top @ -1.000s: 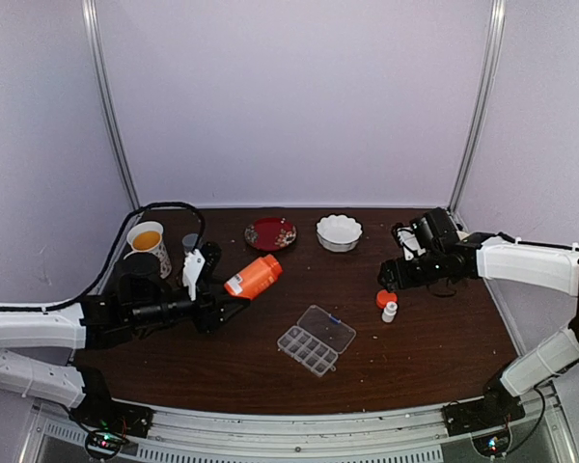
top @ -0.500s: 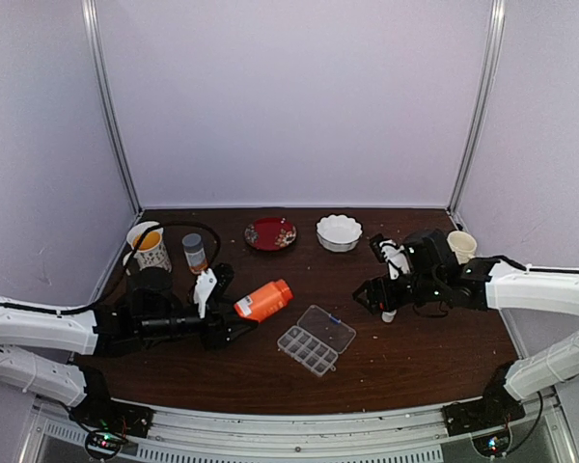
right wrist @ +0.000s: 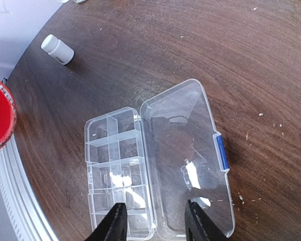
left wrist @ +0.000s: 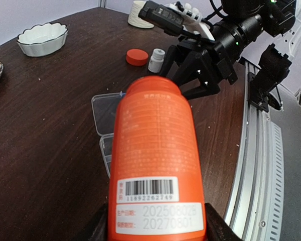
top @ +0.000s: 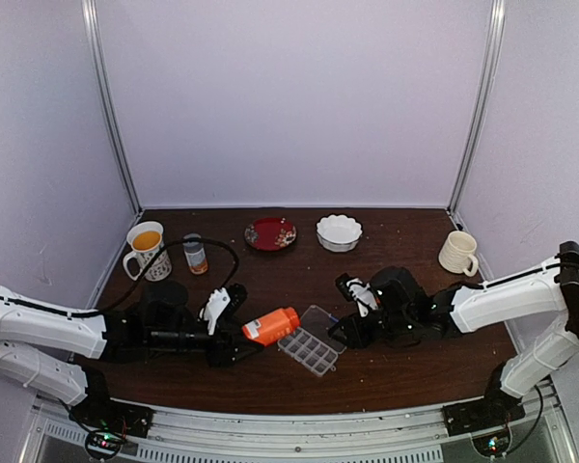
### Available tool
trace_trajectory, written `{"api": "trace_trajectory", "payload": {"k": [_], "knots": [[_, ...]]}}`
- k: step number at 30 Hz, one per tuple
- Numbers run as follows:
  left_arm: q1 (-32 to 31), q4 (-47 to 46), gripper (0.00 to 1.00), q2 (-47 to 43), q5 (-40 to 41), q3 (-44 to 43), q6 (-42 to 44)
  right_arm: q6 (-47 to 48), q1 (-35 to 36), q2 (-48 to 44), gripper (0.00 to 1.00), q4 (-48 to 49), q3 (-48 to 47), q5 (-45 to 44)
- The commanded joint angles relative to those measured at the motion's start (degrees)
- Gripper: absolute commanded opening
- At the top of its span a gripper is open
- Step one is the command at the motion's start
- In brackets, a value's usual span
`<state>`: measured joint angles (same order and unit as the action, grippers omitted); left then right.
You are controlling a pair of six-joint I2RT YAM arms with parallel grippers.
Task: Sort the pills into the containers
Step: Pour the pill into the compartment of the pill container.
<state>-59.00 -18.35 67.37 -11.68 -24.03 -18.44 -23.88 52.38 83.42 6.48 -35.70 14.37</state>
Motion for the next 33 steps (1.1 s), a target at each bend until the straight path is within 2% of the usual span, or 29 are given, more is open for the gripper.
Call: {"api": "trace_trajectory", "payload": {"k": [1,10,13,19,33], "knots": [[-0.3,-2.8,0.0,-0.6,1.5,1.8,-1.7,-0.1,2.5,1.8,0.4,5.5,0.3,-5.4],[-0.8,-9.1,0.0,2.6,3.0,5.0,-3.8,0.7,5.7,3.6,0.36,9.7,1.9,-10.6],[-1.0,-8.6,0.0,3.9,2.5,4.0,-3.3,0.4,5.9,4.7,0.36,10.9,2.0,-11.0],[-1.1,-7.9,0.0,7.6,2.0,1.9,-3.0,0.7,6.4,7.4,0.29,9.6,0.0,-11.2],[-1.0,-4.8,0.0,12.9,2.8,-2.4,-3.6,0.4,6.4,8.6,0.29,9.5,-0.4,-11.2]]}}
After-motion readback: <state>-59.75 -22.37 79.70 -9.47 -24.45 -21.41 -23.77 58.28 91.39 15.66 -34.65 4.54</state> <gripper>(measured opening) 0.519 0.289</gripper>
